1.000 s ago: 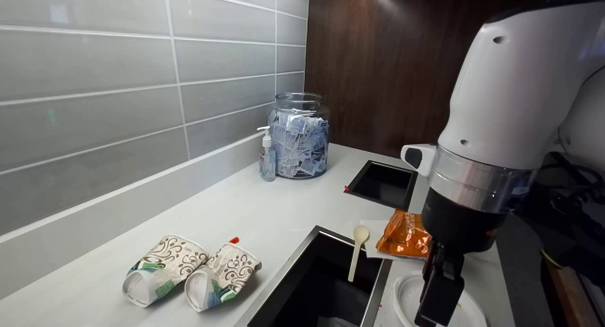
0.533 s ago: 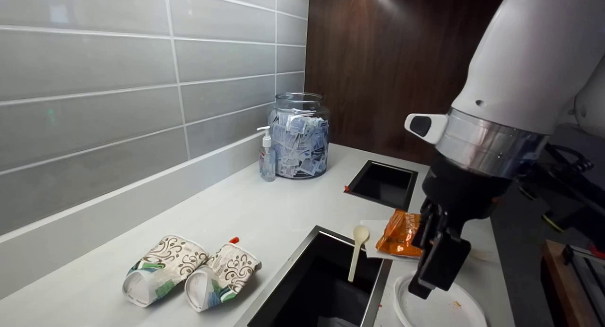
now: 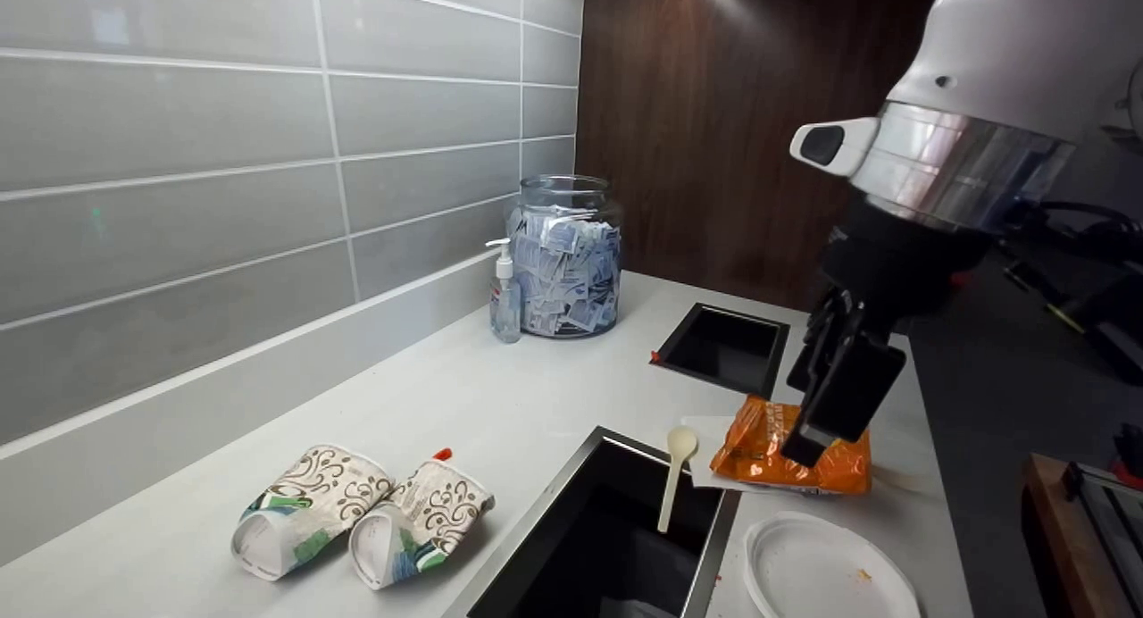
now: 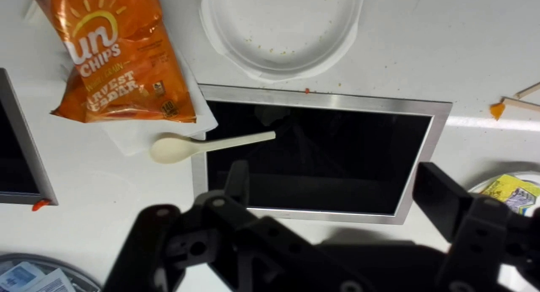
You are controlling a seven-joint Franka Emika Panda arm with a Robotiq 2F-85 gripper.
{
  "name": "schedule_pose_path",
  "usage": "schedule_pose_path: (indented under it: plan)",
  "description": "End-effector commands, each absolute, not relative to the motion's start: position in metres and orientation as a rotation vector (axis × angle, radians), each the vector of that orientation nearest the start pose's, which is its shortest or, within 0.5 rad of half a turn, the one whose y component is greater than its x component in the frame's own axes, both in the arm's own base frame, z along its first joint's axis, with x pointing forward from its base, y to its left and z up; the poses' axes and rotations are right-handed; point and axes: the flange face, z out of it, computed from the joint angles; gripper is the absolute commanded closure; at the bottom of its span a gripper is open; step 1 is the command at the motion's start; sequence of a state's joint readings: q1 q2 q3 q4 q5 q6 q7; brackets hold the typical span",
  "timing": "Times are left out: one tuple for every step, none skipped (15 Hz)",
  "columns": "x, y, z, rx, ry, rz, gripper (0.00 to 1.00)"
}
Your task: Pour the contents from the white plate into the left bin
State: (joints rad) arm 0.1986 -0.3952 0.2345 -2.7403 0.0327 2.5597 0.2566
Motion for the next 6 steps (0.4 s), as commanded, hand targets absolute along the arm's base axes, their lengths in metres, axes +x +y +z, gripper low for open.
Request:
schedule_pose_path:
  plan:
    - [0.355,0.1526,0.3763,-3.102,-0.339,-0.329,0.0]
    - [0.3535,0.1515,0.3802,-3.112,-0.397,-0.337,0.0]
    - [0.3588,0.1539,0.3716,-3.112,-0.301,-0.346,0.0]
    - [0.3595,0.1532,0.3749,-3.109,-0.311,-0.356,0.0]
    - [0.3597,0.1531,0.3751,-3.109,-0.31,-0.356,0.0]
    - [0.3597,0.1534,0.3746,-3.11,-0.311,-0.355,0.0]
